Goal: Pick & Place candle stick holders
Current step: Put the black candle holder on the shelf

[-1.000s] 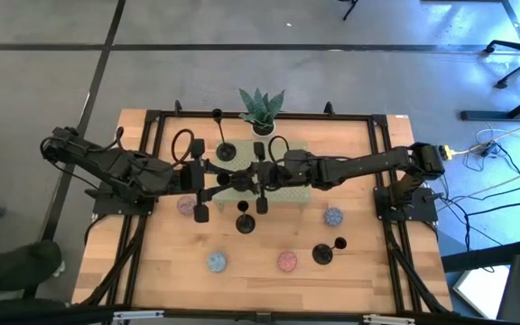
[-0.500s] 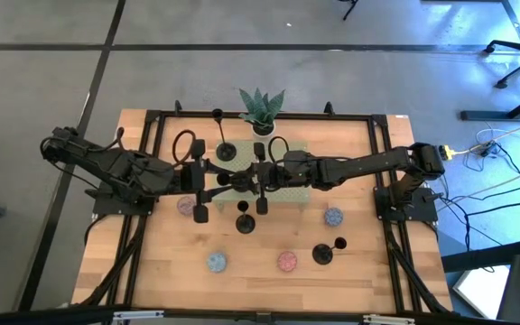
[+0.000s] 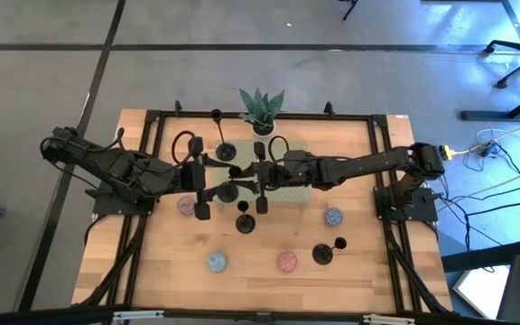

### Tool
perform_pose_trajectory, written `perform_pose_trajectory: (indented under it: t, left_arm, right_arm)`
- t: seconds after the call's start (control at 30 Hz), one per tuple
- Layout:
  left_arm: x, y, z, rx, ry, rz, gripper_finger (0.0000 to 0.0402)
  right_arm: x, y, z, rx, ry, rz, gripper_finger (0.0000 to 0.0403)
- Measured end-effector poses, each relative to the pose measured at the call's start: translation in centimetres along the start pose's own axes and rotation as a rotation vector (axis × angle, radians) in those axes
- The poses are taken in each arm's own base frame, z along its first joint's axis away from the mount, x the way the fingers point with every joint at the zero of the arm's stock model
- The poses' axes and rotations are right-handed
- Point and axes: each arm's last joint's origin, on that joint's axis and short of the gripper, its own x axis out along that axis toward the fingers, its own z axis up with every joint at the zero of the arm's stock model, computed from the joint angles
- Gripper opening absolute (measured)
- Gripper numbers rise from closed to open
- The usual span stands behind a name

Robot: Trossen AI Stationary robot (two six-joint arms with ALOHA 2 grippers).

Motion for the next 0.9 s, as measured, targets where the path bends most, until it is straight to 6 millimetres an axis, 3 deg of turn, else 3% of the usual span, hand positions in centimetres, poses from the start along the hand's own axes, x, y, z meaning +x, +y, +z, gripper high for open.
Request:
perform_pose_trajectory:
  t: [0.23,0.63,0.9]
  left_arm:
    - [0.0,0.0,0.0,0.0,0.001,0.011,0.0205]
    - [-0.1,0.0,0.0,0.026,0.005,0.063,0.0207]
    - [-0.3,-0.2,0.2,0.073,-0.004,0.065,0.0208]
  right_arm:
    - [0.0,-0.1,-0.1,0.013,0.014,-0.022,0.0018]
    - [-0.2,-0.2,0.3,-0.012,-0.007,-0.045,0.0015]
    - [-1.3,-0.4,1.4,-0.013,0.021,-0.052,0.0015]
